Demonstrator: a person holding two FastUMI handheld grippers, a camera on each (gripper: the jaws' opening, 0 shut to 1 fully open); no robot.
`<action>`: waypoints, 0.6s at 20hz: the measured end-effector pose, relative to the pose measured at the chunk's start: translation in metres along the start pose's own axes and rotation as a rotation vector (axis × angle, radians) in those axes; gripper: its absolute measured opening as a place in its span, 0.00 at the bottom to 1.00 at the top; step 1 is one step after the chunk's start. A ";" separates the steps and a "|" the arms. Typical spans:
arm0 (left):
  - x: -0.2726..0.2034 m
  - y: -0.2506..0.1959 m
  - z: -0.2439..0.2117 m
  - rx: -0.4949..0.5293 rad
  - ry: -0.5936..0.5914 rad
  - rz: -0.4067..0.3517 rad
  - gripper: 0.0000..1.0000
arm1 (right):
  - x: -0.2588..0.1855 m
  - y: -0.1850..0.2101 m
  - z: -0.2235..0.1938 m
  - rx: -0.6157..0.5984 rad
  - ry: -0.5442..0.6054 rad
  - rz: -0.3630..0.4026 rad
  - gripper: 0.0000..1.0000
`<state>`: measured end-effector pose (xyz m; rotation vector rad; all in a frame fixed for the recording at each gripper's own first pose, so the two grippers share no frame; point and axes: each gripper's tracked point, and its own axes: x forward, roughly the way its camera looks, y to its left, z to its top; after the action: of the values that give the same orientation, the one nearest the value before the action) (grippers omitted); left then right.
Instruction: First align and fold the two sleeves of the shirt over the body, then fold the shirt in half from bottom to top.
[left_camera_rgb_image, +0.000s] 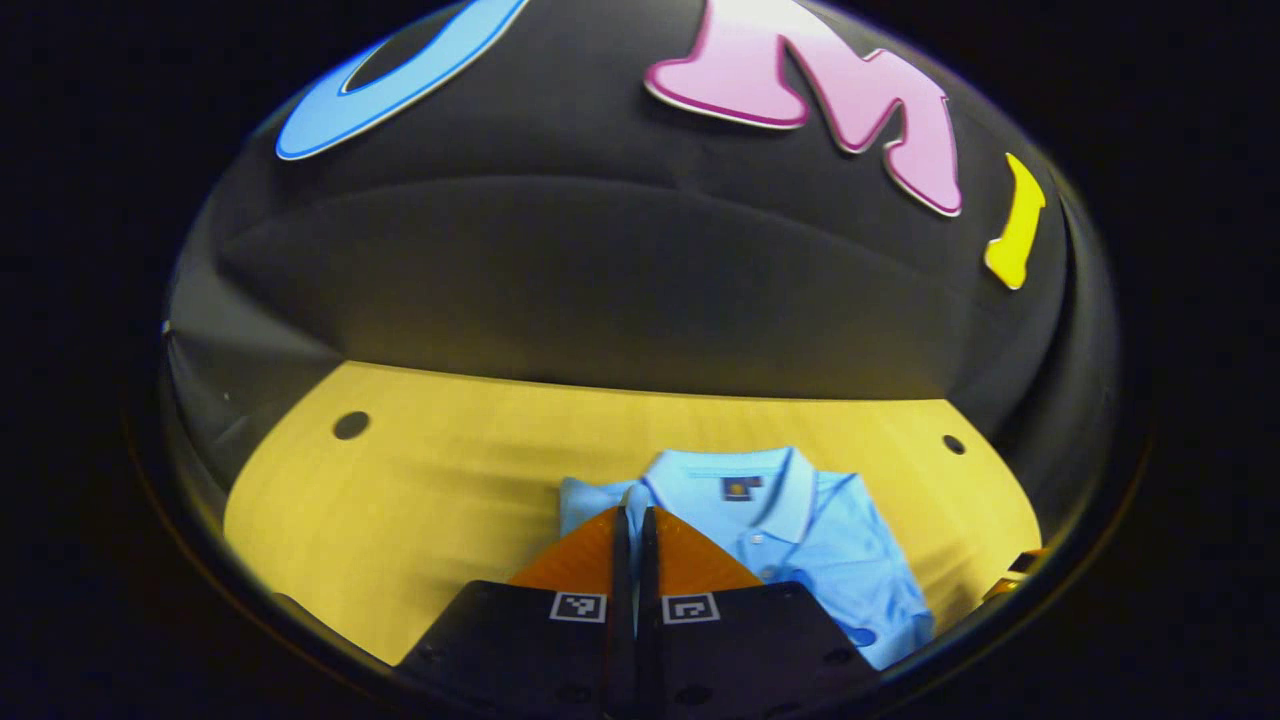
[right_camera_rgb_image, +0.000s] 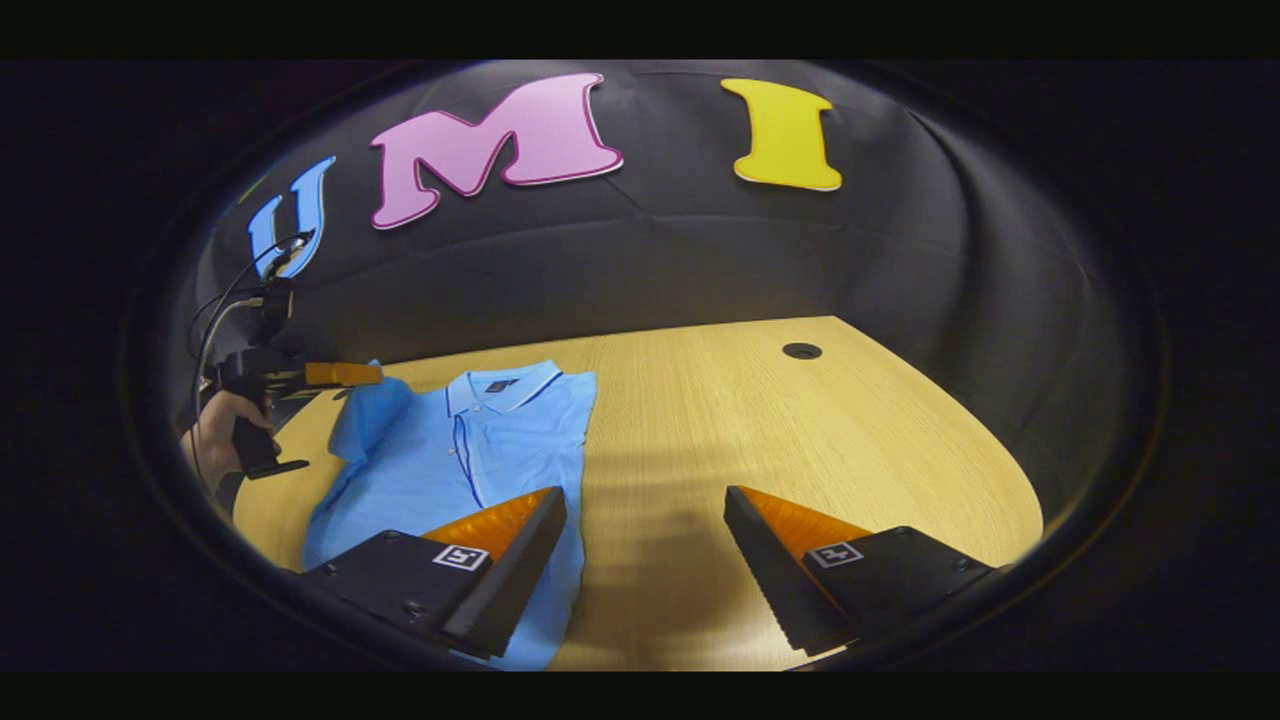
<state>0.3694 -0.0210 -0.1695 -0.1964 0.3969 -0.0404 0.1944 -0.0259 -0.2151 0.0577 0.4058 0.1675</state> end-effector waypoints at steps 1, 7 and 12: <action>0.003 -0.013 -0.007 0.006 0.013 -0.021 0.06 | -0.004 -0.002 -0.003 0.003 0.002 -0.002 0.99; -0.003 -0.087 -0.037 -0.009 0.058 -0.194 0.43 | -0.024 -0.008 -0.017 0.023 0.005 -0.028 0.99; -0.062 -0.082 -0.056 0.089 -0.005 -0.190 0.96 | -0.055 0.005 -0.034 0.027 0.006 -0.046 0.99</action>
<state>0.2906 -0.1064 -0.1800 -0.1460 0.3694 -0.2436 0.1300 -0.0298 -0.2247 0.0747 0.4152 0.1171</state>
